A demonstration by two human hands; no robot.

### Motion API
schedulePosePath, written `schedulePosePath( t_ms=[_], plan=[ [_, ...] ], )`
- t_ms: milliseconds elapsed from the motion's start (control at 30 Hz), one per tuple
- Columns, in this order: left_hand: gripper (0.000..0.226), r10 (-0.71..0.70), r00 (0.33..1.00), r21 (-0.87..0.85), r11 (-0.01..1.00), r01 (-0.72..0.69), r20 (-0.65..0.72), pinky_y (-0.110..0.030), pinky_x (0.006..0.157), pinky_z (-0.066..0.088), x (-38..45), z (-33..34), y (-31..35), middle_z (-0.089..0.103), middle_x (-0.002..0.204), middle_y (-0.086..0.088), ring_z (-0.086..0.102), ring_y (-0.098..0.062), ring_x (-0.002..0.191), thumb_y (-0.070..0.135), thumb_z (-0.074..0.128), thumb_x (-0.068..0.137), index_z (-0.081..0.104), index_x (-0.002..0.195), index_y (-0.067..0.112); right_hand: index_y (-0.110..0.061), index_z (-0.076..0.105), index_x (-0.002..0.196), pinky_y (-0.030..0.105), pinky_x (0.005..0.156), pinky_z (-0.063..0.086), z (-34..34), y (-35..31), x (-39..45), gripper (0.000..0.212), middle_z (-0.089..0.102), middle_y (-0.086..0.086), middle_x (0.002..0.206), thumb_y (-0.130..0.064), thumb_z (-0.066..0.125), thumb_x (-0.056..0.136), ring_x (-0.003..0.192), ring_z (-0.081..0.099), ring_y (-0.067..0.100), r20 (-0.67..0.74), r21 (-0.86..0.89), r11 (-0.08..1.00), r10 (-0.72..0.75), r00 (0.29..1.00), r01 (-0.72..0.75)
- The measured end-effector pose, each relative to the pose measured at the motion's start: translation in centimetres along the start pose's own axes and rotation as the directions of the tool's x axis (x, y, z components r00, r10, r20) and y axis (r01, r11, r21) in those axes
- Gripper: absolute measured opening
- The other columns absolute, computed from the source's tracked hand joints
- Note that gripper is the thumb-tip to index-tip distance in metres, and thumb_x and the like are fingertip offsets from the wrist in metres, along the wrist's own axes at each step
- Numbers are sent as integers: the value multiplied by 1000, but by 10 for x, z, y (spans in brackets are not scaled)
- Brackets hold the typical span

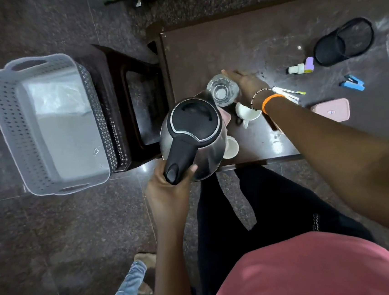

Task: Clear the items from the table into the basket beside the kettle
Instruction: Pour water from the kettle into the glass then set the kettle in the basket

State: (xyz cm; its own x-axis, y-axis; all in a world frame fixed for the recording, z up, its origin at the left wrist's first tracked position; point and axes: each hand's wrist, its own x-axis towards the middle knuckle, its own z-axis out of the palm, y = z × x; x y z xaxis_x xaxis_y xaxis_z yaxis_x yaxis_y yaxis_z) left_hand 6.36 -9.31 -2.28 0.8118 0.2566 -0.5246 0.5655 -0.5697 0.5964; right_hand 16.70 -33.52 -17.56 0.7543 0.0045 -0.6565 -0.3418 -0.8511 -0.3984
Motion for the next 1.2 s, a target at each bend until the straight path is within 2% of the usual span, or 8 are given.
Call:
schedulePosePath(
  t_ms=[100,267,433,600,733,933,1067,1200],
  plan=[
    [18,39,998,-166,985,-45,-40,-13,53,45,-8,-24,-16,63,62,15,51,4,55,32,77,63,63,74,31,-18,17,148,46,104,42,9,-20,-15,87,29,19,145,-1,64,77,126,41,40,-142,-68,998,-23,990,14],
    [18,55,980,-336,935,-117,-189,-18,55,46,-11,-77,-33,63,64,17,50,1,57,37,75,61,66,76,43,-6,52,127,41,106,38,33,-92,-48,49,45,23,130,-8,62,79,121,45,38,-345,47,977,-182,921,210],
    [16,84,938,-368,905,-214,-338,-12,51,42,-2,-133,-48,59,61,17,46,3,55,31,76,63,64,71,40,3,63,104,33,89,42,63,-180,-62,31,55,28,107,7,50,76,98,56,39,-325,221,905,-282,903,363],
    [24,32,887,-393,888,-236,-461,-7,52,41,30,-184,-78,60,57,21,49,6,54,12,78,67,64,71,30,-2,65,102,17,80,36,91,-256,-46,19,60,21,104,-6,58,85,96,59,29,-244,267,886,-318,916,379],
    [20,-8,865,-480,834,-270,-501,-3,56,45,65,-204,-101,61,59,17,56,11,56,-5,72,72,62,88,3,-2,62,109,26,90,38,114,-296,-23,26,58,21,112,-7,59,84,103,57,32,-210,228,922,-268,940,314],
    [18,-116,862,-547,812,-203,-493,-13,57,48,119,-210,-141,57,67,5,52,8,56,2,74,72,64,83,11,1,55,104,35,88,43,144,-320,-4,26,59,21,112,-12,63,82,106,55,33,-207,208,967,-105,973,149],
    [28,-131,872,-567,803,-186,-472,-17,60,50,141,-214,-161,60,68,9,53,3,60,6,75,71,62,77,30,-10,49,89,46,81,51,157,-326,0,16,59,15,82,-9,64,82,85,63,33,-163,335,942,22,986,35],
    [22,-172,864,-642,739,-204,-473,-6,59,48,147,-209,-171,62,72,5,58,10,60,-1,72,73,64,86,14,-13,46,83,35,62,55,162,-327,3,20,46,-5,63,-2,63,82,54,58,19,-146,506,860,160,976,-65]
  ],
)
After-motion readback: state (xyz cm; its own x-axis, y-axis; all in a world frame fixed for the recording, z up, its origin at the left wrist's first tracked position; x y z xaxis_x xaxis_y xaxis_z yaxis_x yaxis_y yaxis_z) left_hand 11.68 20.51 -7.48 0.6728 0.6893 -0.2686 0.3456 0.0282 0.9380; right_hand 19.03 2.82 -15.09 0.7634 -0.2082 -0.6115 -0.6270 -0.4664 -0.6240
